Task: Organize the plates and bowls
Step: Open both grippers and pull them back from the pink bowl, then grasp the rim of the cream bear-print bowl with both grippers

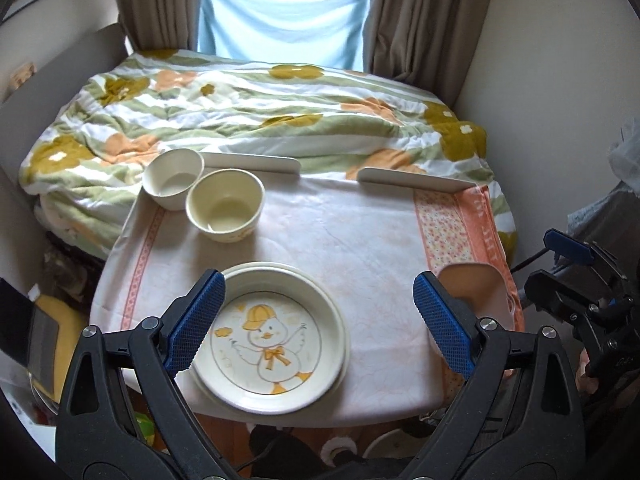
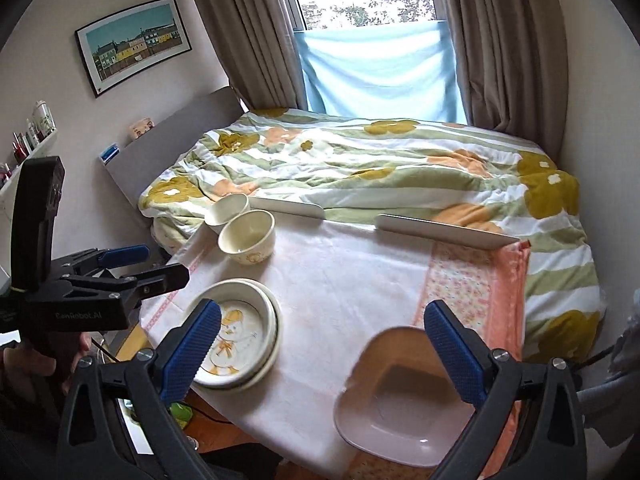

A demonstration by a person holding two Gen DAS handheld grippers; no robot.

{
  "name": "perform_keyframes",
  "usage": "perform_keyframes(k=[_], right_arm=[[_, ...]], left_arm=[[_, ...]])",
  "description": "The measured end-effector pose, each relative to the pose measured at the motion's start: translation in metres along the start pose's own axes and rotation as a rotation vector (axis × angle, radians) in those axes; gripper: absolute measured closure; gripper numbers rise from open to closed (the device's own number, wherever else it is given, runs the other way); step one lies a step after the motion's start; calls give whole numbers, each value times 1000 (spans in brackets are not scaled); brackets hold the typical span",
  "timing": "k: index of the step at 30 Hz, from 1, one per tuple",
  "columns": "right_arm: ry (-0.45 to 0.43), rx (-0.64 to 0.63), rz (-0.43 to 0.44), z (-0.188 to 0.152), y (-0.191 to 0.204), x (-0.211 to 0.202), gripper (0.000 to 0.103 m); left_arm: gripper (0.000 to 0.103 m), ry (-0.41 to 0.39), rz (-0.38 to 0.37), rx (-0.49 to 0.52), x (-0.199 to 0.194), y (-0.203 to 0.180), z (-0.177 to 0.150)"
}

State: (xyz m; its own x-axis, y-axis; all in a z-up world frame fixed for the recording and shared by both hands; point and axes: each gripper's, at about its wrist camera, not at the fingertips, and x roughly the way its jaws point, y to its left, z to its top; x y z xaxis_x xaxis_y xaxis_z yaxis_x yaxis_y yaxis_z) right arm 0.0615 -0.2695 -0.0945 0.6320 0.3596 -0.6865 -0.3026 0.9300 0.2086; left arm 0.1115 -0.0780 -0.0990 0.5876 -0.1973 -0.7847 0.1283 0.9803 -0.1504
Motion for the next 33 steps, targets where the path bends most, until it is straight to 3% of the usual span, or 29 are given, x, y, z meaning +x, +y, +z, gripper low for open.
perform_keyframes(k=[7,12,16,21,24,26,30,33], right_arm=[[46,34,21,41,43,63,2],[105,110,48,60,61,126,3],[184,178,35,70,66,184,16],[292,252,22,72,66,254,39],[340,279,9,67,63,282,44],[365,296,-3,65,60,298,48],[397,334,2,59,52,317,69],[410,347,7,58,50,324,76]], left_arm=[[8,48,20,-53,26,92,26],[8,100,-23,-92,67,143,46],[12,157,-69,-130,114,177,60],[40,263,-129,-172,183,202,66],[51,314,-161,-189,214,207,65],[55,333,-170,-184,228,207,65],[72,358,-176,-183,246,205,65],[80,369,-179,-174,252,205,65]])
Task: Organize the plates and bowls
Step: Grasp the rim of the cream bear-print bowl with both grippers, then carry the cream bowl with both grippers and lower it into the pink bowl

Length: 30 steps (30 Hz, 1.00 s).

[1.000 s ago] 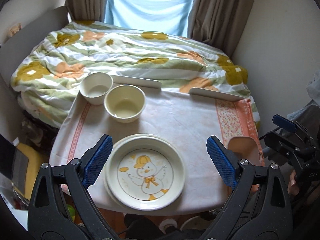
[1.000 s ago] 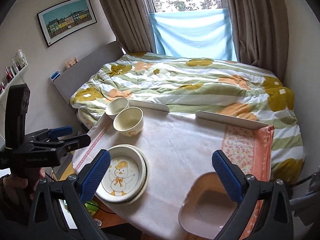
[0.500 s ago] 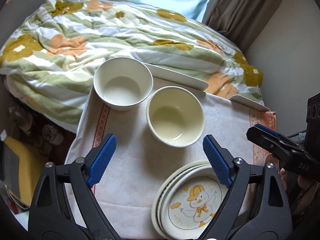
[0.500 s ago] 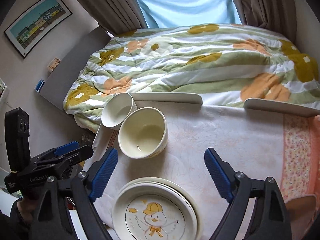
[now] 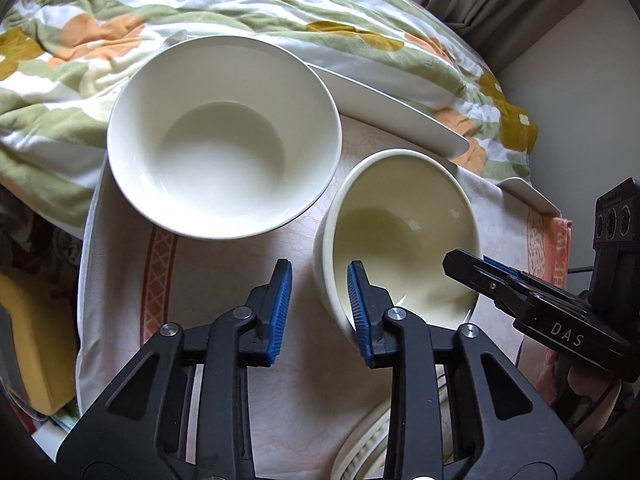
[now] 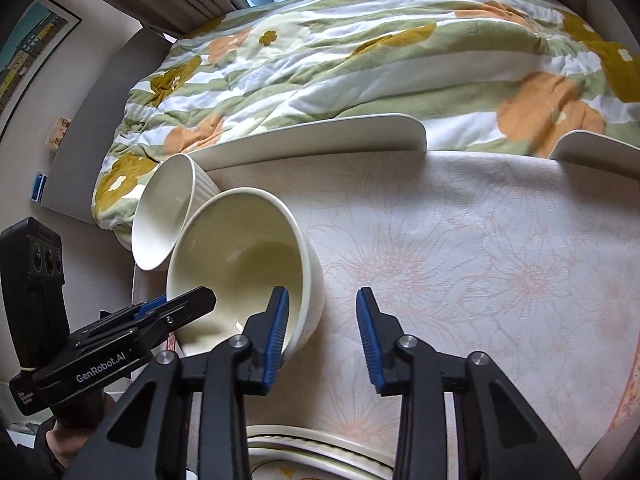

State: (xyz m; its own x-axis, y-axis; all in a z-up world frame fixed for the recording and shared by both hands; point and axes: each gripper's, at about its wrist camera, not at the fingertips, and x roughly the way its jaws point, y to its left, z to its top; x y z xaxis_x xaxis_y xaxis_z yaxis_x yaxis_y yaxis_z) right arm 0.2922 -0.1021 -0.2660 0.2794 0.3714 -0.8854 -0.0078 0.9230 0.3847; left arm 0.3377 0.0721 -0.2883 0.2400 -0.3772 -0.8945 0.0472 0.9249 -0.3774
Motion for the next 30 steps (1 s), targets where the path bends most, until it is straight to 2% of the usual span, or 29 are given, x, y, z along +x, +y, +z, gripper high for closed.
perform_keyframes(k=[2,4,7,16,24,30], right_arm=[[1,7,13,0,0,2,80],[7,6,35,-1,3,3,89],[11,-18,6,0,10,3,90],[-8,3,8,-2,11,-3,91],[-96,9,26,-11,11,-56,91],[-180,-1,14,-28,-4,-122,91]], left_arm=[[84,7,-16,8,3,-2,1],[86,5,2,37,5,-8,1],[87,0,28,61,5,-11,0],[87,-16,43,90,-11,-21,-1],[87,-80,39,144,-57,-61,-10],[87,-126,-2,197,-91,-121,-33]])
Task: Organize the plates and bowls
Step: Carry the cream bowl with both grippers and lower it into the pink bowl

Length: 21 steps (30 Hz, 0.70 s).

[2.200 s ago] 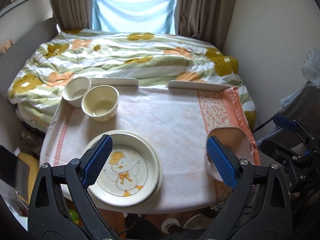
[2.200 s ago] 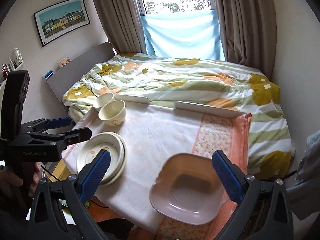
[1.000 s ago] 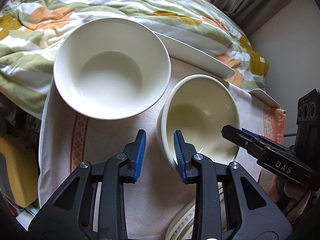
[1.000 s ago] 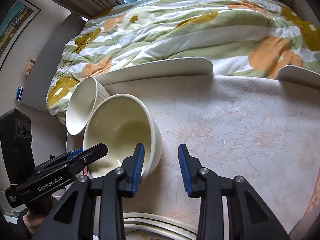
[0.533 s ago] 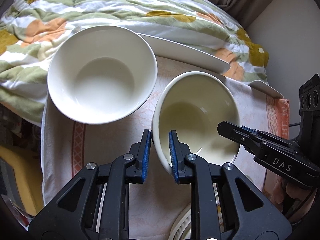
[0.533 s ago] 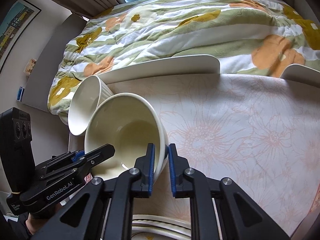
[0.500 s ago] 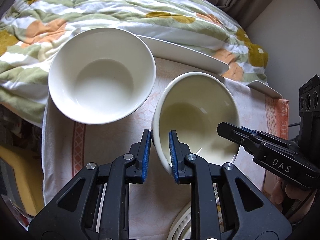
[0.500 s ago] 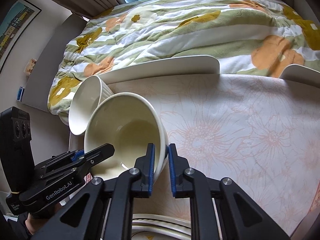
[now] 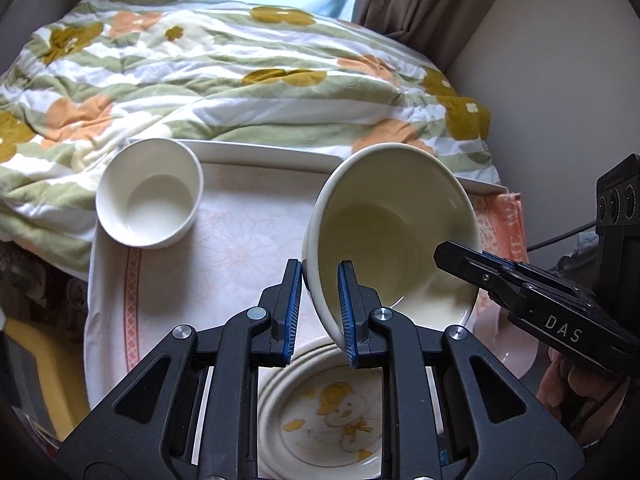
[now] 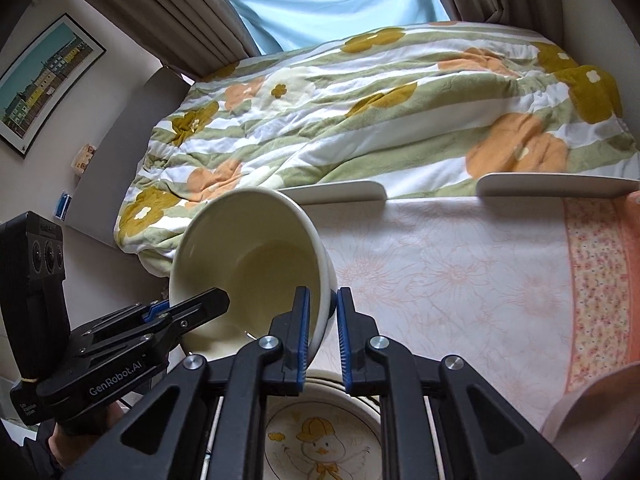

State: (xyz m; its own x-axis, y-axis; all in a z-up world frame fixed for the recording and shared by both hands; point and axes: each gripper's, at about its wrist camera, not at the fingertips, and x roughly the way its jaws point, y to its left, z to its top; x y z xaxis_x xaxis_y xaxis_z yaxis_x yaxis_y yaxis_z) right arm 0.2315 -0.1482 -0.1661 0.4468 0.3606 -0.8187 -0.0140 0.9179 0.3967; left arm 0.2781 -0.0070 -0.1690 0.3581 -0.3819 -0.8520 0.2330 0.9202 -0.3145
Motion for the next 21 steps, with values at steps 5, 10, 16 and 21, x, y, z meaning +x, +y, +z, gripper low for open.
perform_keyframes(k=[5,10,16,21], right_arm=[[-71,2,-17,-13,-30,-68,91],[-117,12,-55,-33,-70,-122,91],[-122,54,-102,-65,-131,-161,91],[-77,76,-133,-91,-180,-167,91]], left_arm=[[87,-32,-39,29,-20,-69,-15],[87,-26,-75,74,-17,-140,-35],[87,20,-104,108,11,-214,-65],[87,95,-87,133,47,-253,-93]])
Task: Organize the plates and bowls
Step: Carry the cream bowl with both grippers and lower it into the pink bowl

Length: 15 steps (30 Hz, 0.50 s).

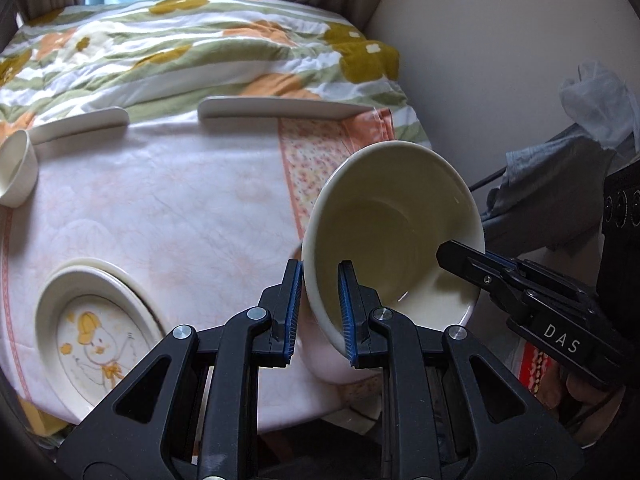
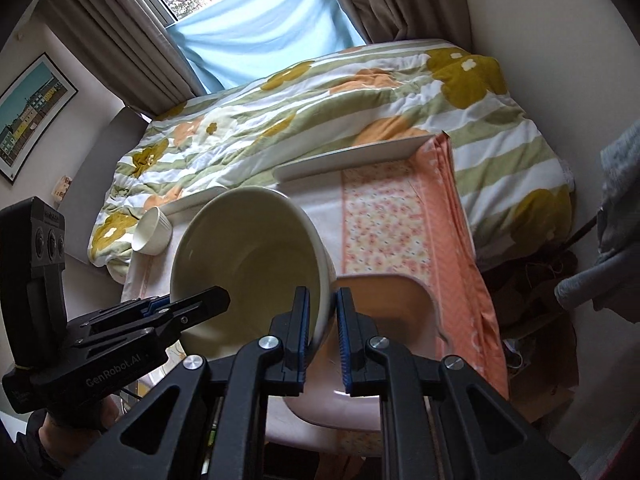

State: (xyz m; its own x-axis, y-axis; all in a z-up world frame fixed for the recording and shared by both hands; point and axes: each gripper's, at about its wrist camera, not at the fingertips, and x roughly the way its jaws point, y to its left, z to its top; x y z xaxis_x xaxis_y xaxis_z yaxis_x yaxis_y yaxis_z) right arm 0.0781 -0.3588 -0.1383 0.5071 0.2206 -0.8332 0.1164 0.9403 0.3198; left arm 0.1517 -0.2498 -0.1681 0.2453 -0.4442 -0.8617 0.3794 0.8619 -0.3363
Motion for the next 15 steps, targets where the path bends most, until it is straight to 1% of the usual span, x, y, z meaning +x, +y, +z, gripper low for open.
perform_keyframes(k=[3,7,10,13,15], right_arm=[[31,23,-14,-12,-23,8,91],[73,42,-24,-28,-42,26,91],[89,40,-44,-36,-50,38,91],[110,26,-74,-45,-50,48,91],[126,31,-72,-48,-54,53,91]], left_arm=[[87,67,34,26,28,-13,-10],[87,143,68,58,60,-20,-20],[87,179,114,119,78,-25,-25],[87,208,141,161,90,-28,-26],[87,219,167,198,95,-31,-26]])
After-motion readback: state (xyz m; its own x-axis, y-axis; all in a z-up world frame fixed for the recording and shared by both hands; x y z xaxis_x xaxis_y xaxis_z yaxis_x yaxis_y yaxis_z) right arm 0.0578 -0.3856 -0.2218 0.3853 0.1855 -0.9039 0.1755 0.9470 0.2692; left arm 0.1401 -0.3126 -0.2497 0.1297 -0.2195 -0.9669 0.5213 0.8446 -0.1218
